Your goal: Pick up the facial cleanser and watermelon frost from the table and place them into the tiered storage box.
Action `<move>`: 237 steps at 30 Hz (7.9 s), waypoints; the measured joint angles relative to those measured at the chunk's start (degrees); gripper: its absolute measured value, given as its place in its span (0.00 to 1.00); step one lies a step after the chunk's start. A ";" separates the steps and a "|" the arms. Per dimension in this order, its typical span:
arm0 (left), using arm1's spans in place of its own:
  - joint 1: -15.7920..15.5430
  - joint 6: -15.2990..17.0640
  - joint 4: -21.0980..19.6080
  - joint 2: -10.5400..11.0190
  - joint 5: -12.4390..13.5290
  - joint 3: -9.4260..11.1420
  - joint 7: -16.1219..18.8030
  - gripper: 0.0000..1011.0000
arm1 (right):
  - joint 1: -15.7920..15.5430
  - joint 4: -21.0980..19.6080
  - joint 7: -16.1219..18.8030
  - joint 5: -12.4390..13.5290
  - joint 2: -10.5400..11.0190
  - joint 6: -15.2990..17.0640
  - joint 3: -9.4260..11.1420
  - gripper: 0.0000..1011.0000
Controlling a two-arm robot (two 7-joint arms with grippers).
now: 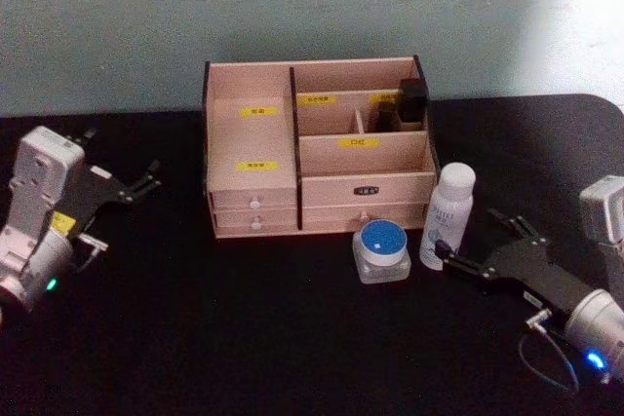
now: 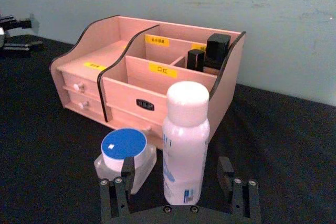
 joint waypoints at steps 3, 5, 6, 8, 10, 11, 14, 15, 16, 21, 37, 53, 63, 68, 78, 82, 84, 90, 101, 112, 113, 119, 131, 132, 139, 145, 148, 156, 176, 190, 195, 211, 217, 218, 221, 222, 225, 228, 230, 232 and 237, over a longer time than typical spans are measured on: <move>0.00 0.00 0.00 0.00 0.00 0.00 0.00 0.99 | 0.79 0.63 -0.07 -0.52 -0.92 0.18 -0.12 0.99; 0.00 0.00 0.00 0.00 0.00 0.00 0.00 0.99 | 1.68 1.36 -0.15 -1.17 -1.89 0.30 -0.24 0.99; 0.00 0.00 0.00 0.00 0.00 0.00 0.00 0.99 | 2.28 1.84 -0.17 -1.60 -2.49 0.32 -0.33 0.99; 0.00 0.00 0.00 0.00 0.00 0.00 0.00 0.99 | 2.86 2.31 -0.18 -2.04 -3.06 0.34 -0.40 0.99; 0.00 0.00 0.00 0.00 0.00 0.00 0.00 0.99 | 3.64 2.98 -0.18 -2.64 -3.77 0.34 -0.50 0.99; 0.00 0.00 0.00 0.00 0.00 0.00 0.00 0.99 | 3.90 3.19 -0.18 -2.89 -4.01 0.34 -0.52 0.99; 0.00 0.00 0.00 0.00 0.00 0.00 0.00 0.99 | 4.89 4.03 -0.16 -3.80 -4.95 0.27 -0.58 0.99; 0.00 0.00 0.00 0.00 0.00 0.00 0.00 0.99 | 5.11 4.20 -0.15 -4.00 -5.16 0.25 -0.57 0.99; 0.00 0.00 0.00 0.00 0.00 0.00 0.00 0.99 | 5.50 4.55 -0.14 -4.40 -5.56 0.23 -0.57 0.99; 0.00 0.00 0.00 0.00 0.00 0.00 0.00 0.99 | 6.30 5.36 -0.02 -5.62 -6.50 0.13 -0.57 0.99; 0.00 0.00 0.00 0.00 0.00 0.00 0.00 0.99 | 6.72 5.83 -0.06 -6.86 -7.04 0.36 -0.61 0.98; 0.00 0.00 0.00 0.00 0.00 0.00 0.00 0.99 | 6.66 5.76 0.01 -6.62 -6.96 0.27 -0.61 0.59; 0.00 0.00 0.00 0.00 0.00 0.00 0.00 0.99 | 6.25 5.24 0.57 -6.28 -6.95 0.20 -0.09 0.59; 0.00 0.00 0.00 0.00 0.00 0.00 0.00 0.99 | 4.48 2.48 2.81 -4.35 -6.30 0.49 2.02 0.59; 0.00 0.00 0.00 0.00 0.00 0.00 0.00 0.99 | 2.46 -4.90 7.33 0.96 -4.40 3.44 6.96 0.59; 0.00 0.00 0.00 0.00 0.00 0.00 0.00 0.99 | 4.61 -5.67 8.42 2.09 -4.14 4.10 7.23 0.59; 0.00 0.00 0.00 0.00 0.00 0.00 0.00 0.99 | 5.72 -5.38 8.65 2.20 -4.20 4.31 6.96 0.59; 0.00 0.00 0.00 0.00 0.00 0.00 0.00 0.99 | 12.14 -1.83 9.58 2.19 -5.46 5.14 4.32 0.59; 0.00 0.00 0.00 0.00 0.00 0.00 0.00 0.99 | 23.78 8.41 10.03 -0.80 -9.92 5.78 -1.30 0.59; 0.00 0.00 0.00 0.00 0.00 0.00 0.00 0.99 | 33.33 18.94 10.46 -3.55 -15.00 6.62 -5.00 0.59; 0.00 0.00 0.00 0.00 0.00 0.00 0.00 0.99 | 33.80 19.51 10.54 -3.69 -15.24 6.70 -5.17 0.59; 0.00 0.00 0.00 0.00 0.00 0.00 0.00 0.99 | 36.53 23.06 10.90 -4.65 -16.80 7.03 -6.22 0.59; 0.00 0.00 0.00 0.00 0.00 0.00 0.00 0.99 | 39.29 28.00 11.31 -6.05 -19.08 6.79 -7.01 0.59; 0.00 0.00 0.00 0.00 0.00 0.00 0.00 0.99 | 39.56 28.55 11.38 -6.18 -19.36 6.62 -7.07 0.59; 0.00 0.00 0.00 0.00 0.00 0.00 0.00 0.99 | 40.69 30.86 11.65 -6.78 -20.64 5.70 -7.27 0.59; 0.00 0.00 0.00 0.00 0.00 0.00 0.00 0.99 | 41.30 32.39 11.91 -7.27 -21.41 5.32 -7.44 0.59; 0.00 0.00 0.00 0.00 0.00 0.00 0.00 0.99 | 41.49 33.05 12.05 -7.54 -21.72 5.17 -7.55 0.59; 0.00 0.00 0.00 0.00 0.00 0.00 0.00 0.99 | 41.48 34.68 12.31 -8.20 -22.30 5.06 -7.79 0.59; 0.00 0.00 0.00 0.00 0.00 0.00 0.00 0.99 | 40.93 37.23 12.16 -10.12 -23.16 5.07 -7.85 0.59; 0.00 0.00 0.00 0.00 0.00 0.00 0.00 0.99 | 40.78 37.18 12.05 -10.84 -23.22 5.20 -7.81 0.59; 0.00 0.00 0.00 0.00 0.00 0.00 0.00 0.99 | 40.78 37.15 12.04 -10.76 -23.22 5.20 -7.80 0.64; 0.01 0.00 0.00 0.00 0.00 0.00 0.00 0.99 | 40.78 37.11 12.04 -10.60 -23.19 5.20 -7.77 0.99; 0.00 0.00 0.00 0.00 0.00 0.00 0.00 0.99 | 40.04 35.39 12.04 -10.26 -22.77 5.45 -7.18 0.99; 0.00 0.00 0.00 0.00 0.00 0.00 0.00 0.99 | 39.82 34.84 11.99 -10.22 -22.61 5.59 -7.04 0.99; 0.00 0.00 0.00 0.00 0.00 0.00 0.00 0.99 | 38.06 31.18 11.82 -9.87 -21.27 6.64 -6.44 0.99; 0.00 0.00 0.00 0.00 0.00 0.00 0.00 0.99 | 37.59 30.27 11.84 -9.77 -20.88 6.94 -6.35 0.99; 0.00 0.00 0.00 0.00 0.00 0.00 0.00 0.99 | 35.44 26.60 12.27 -9.27 -19.06 7.96 -5.99 0.99; 0.00 0.00 0.00 0.00 0.00 0.00 0.00 0.99 | 32.88 22.65 13.22 -8.53 -16.85 8.69 -5.70 0.99; 0.00 0.00 0.00 0.00 0.00 0.00 0.00 0.99 | 31.42 20.57 13.85 -8.07 -15.59 9.02 -5.55 0.99; 0.00 0.00 0.00 0.00 0.00 0.00 0.00 0.99 | 29.25 17.67 14.71 -7.35 -13.69 9.38 -5.32 0.99; 0.00 0.00 0.00 0.00 0.00 0.00 0.00 0.99 | 24.86 12.42 16.08 -5.64 -9.96 9.81 -4.92 0.99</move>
